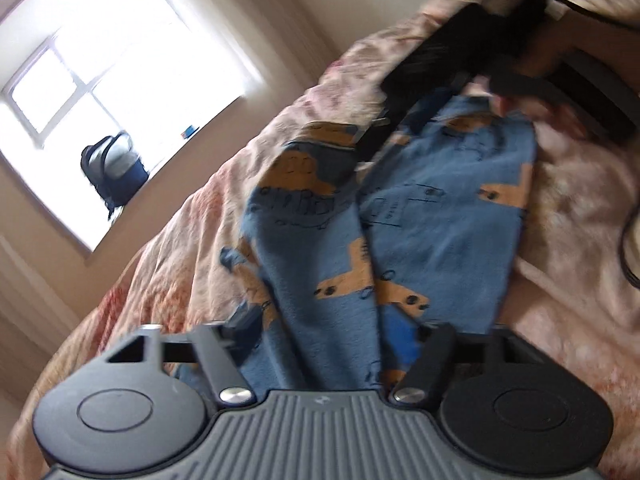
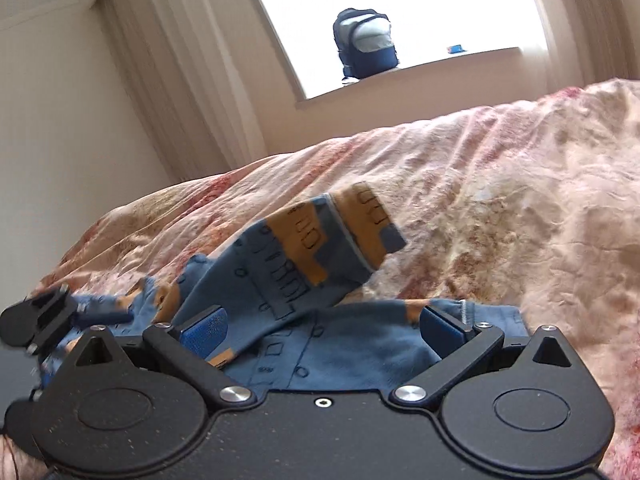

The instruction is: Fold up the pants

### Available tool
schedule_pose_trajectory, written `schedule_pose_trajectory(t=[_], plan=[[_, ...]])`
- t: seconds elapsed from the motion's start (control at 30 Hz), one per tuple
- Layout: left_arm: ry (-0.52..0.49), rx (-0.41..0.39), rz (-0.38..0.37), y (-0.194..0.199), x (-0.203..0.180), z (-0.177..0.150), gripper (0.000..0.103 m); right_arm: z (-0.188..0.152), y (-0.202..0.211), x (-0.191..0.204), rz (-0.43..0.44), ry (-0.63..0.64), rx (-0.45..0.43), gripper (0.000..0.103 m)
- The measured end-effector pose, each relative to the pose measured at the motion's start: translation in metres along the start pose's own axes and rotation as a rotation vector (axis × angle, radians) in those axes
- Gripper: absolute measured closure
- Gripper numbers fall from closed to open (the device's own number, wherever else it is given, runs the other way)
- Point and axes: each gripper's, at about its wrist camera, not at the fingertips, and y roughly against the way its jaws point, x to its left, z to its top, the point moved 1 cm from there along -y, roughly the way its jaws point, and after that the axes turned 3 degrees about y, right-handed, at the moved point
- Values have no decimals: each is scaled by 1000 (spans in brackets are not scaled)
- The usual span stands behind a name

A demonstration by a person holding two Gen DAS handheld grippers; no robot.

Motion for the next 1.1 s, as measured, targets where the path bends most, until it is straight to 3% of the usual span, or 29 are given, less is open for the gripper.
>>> schedule_pose_trajectory(t=[0.03, 0.1, 0.13, 0.17, 0.3, 0.43, 0.5, 0.57, 0.7, 0.83, 0.97, 1.1], plan=[[-31, 6, -2, 0, -5, 1, 63, 2, -3, -3, -11, -23, 9, 17], [-63, 21, -14, 0, -9, 2, 76, 6, -8, -12, -29, -83, 14, 29], [-65, 34, -18, -1, -11, 3, 84, 9, -11, -17, -30, -120, 7, 41], [-60, 50, -22, -3, -12, 4, 86, 12, -13, -22, -29, -152, 6, 47], [-7, 100, -45, -7, -7, 6, 94, 22, -25, -40, 12, -236, 19, 48], [131, 138, -121, -8, 11, 7, 95, 27, -32, -52, 62, -338, 9, 49], [175, 159, -130, -11, 18, 8, 101, 31, -38, -55, 70, -350, 18, 60], [195, 166, -132, -10, 23, 9, 102, 35, -43, -57, 70, -355, 39, 94], [232, 133, -123, 1, 32, 13, 102, 46, -27, -54, 81, -315, -12, 97], [255, 70, -168, 24, 38, 17, 102, 55, 34, -50, 102, -275, -121, 98], [202, 16, -217, 44, 29, 15, 102, 37, 103, -50, 46, -267, -129, 98], [144, 40, -244, 38, 7, 5, 102, -4, 126, -54, -48, -279, -57, 98]])
